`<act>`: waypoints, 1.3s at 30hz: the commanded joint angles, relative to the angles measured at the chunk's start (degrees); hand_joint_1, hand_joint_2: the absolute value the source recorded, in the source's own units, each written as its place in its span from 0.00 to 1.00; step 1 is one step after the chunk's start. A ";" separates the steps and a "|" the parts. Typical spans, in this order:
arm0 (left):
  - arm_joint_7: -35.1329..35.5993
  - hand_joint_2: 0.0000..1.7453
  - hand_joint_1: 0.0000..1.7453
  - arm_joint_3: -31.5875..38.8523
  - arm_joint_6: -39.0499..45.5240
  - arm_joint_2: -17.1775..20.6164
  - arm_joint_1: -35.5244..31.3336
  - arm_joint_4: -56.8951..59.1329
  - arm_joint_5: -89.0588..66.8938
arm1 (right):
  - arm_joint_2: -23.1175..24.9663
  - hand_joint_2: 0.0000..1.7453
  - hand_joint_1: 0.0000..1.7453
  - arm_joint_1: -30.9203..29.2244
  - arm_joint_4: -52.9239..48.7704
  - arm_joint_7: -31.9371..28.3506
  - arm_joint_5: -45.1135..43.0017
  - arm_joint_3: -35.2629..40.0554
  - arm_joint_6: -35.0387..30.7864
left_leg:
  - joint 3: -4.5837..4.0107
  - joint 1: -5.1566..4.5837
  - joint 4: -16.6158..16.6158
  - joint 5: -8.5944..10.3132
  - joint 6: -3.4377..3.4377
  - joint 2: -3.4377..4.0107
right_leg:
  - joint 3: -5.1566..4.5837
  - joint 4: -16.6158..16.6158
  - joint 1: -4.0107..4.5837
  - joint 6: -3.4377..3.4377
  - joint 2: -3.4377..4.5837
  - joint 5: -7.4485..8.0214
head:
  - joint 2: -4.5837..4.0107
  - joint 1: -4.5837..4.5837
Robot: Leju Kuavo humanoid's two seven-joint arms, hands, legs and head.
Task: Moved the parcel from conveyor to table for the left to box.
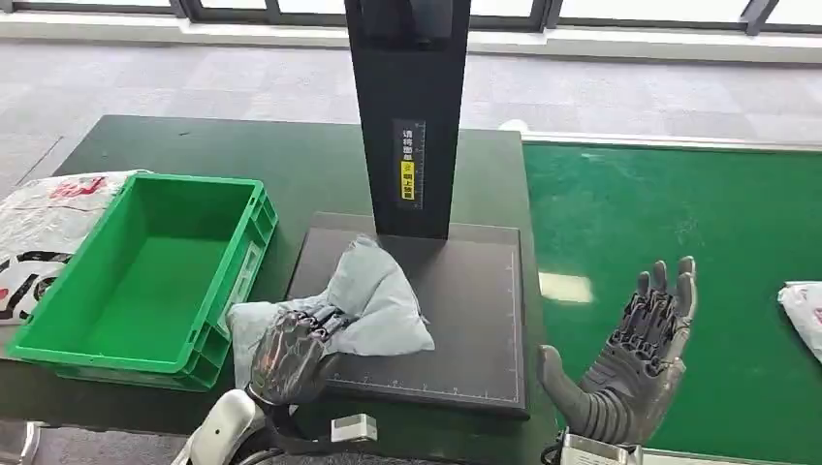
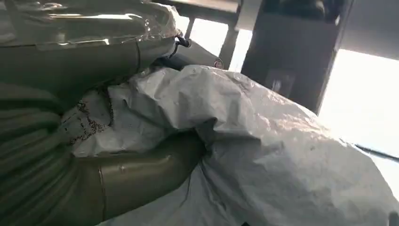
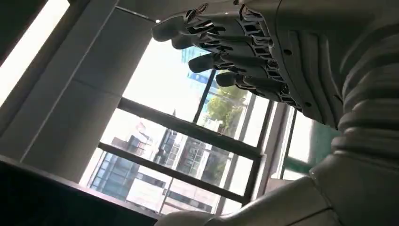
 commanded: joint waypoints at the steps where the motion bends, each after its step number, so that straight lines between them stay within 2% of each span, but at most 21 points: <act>1: -0.22 1.00 1.00 4.80 1.68 -2.26 -7.52 3.31 2.19 | -0.83 1.00 0.00 -0.71 1.36 -0.07 -0.60 0.58 0.04 | -0.07 0.02 -0.05 0.07 0.08 -0.01 | -0.04 -0.07 0.04 -0.08 -0.10 0.07 | 0.00 0.00; 6: -0.22 1.00 1.00 4.80 1.68 -2.26 -7.52 3.31 2.19 | -0.83 1.00 0.00 -0.71 1.36 -0.07 -0.60 0.58 0.04 | 0.01 0.03 -0.04 0.02 0.06 0.01 | -0.01 -0.05 0.05 -0.06 -0.04 0.03 | 0.00 0.00; 12: -2.77 1.00 1.00 8.57 3.37 0.89 -13.78 6.53 9.10 | -1.27 1.00 0.00 -0.22 1.17 -0.07 -1.13 0.91 0.04 | 0.00 0.05 -0.05 0.08 0.08 -0.08 | -0.10 -0.08 0.08 -0.11 -0.13 0.06 | 0.00 0.00; 15: -2.77 1.00 1.00 8.57 3.37 0.89 -13.78 6.53 9.10 | -1.27 1.00 0.00 -0.22 1.17 -0.07 -1.13 0.91 0.04 | 0.31 0.04 -0.05 0.08 0.03 -0.03 | -0.08 -0.05 0.07 -0.11 -0.08 0.06 | 0.00 0.00; 22: -2.91 1.00 1.00 8.88 4.05 1.09 -14.43 6.77 9.32 | -1.31 1.00 0.00 -0.29 1.25 -0.07 -1.17 1.06 0.04 | 0.07 0.04 -0.04 0.06 0.03 0.01 | -0.08 -0.03 0.06 -0.08 -0.01 0.06 | 0.00 0.00; 24: -3.61 1.00 1.00 9.84 4.68 2.45 -17.67 8.42 11.92 | -1.30 1.00 0.00 -0.55 1.32 -0.07 -1.34 0.99 0.04 | 0.10 0.03 -0.02 0.07 0.03 -0.02 | -0.12 -0.02 0.06 -0.09 -0.05 0.05 | 0.00 0.00; 28: -3.91 1.00 1.00 13.16 2.80 6.78 -29.04 13.85 15.54 | -1.81 1.00 0.00 -1.25 2.00 -0.07 -2.19 0.94 0.04 | 0.17 0.12 0.12 0.10 -0.01 -0.13 | -0.23 0.07 0.16 -0.13 -0.16 0.07 | 0.00 0.00; 33: -3.22 1.00 1.00 14.79 -0.83 8.15 -41.18 19.86 19.18 | -2.20 1.00 0.00 -1.17 2.15 -0.07 -2.48 1.20 0.04 | 0.13 0.13 0.13 0.20 -0.11 -0.12 | -0.29 0.12 0.16 -0.20 -0.16 0.16 | 0.00 0.00; 39: -2.98 1.00 1.00 14.80 -1.24 8.23 -42.49 20.30 19.23 | -2.13 1.00 0.00 -1.18 2.17 -0.07 -2.41 1.18 0.04 | 0.17 0.12 0.01 0.34 -0.13 -0.01 | -0.31 0.05 0.16 -0.25 -0.04 0.27 | 0.00 0.00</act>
